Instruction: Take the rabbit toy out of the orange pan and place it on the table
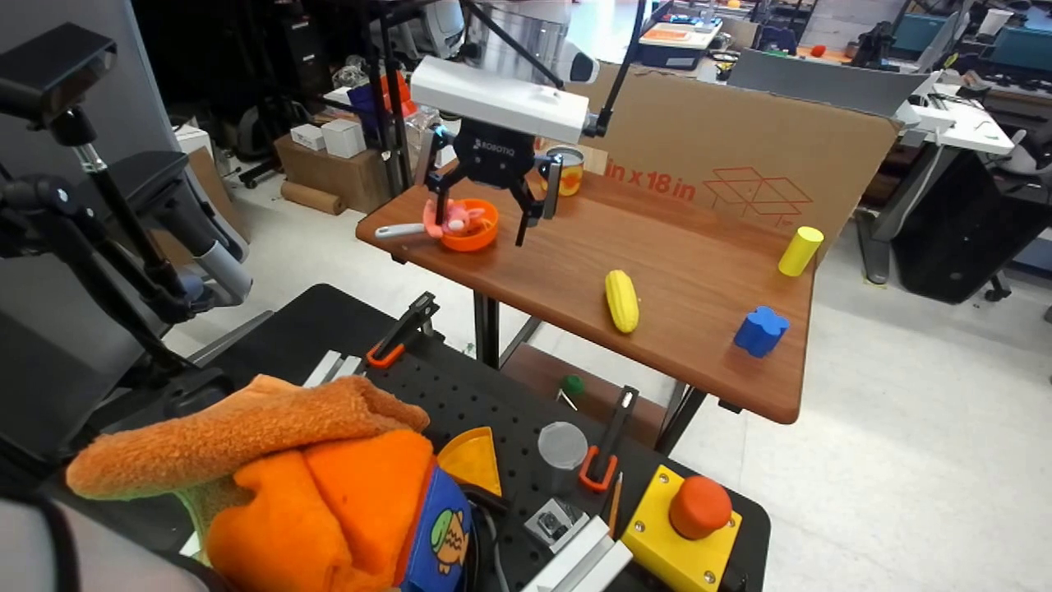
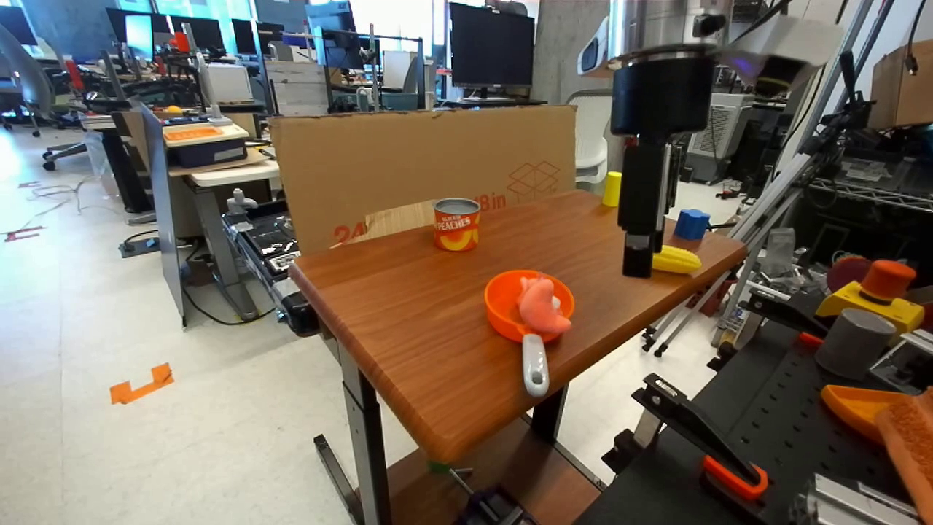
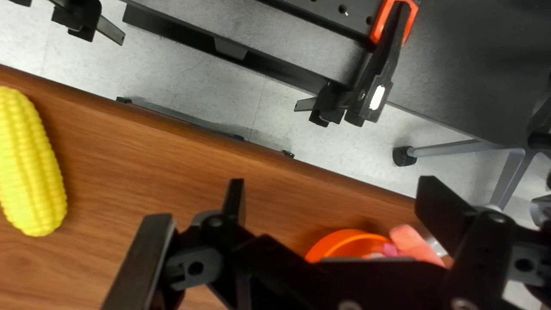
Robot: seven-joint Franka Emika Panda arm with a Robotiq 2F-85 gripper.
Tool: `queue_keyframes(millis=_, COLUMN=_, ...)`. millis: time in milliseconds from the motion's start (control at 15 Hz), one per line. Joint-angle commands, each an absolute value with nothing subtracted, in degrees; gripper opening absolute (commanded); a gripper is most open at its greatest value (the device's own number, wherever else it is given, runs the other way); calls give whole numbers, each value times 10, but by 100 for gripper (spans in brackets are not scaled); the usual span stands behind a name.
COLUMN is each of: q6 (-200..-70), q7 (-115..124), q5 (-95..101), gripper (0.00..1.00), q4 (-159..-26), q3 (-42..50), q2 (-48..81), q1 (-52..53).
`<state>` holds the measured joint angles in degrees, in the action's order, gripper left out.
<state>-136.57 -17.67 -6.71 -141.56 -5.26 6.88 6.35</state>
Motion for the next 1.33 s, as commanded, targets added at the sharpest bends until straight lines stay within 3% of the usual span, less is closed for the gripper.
queue_keyframes(millis=0, q6=-1371, q7=-202, q5=-86, gripper=100, q4=-1417, q3=-75, q2=69, q1=60)
queue_keyframes(millis=1133, q6=-1550, q7=-144, q5=-90, gripper=100, q4=-1403, q3=-136, q2=140, q1=96)
queue_keyframes(millis=1200, q6=-1561, q7=-138, q5=-83, gripper=75, q4=-1403, q3=-135, q2=147, q1=98)
queue_keyframes(millis=1267, q6=-1573, q7=-133, q5=-75, gripper=72, q4=-1405, q3=-134, q2=152, q1=100)
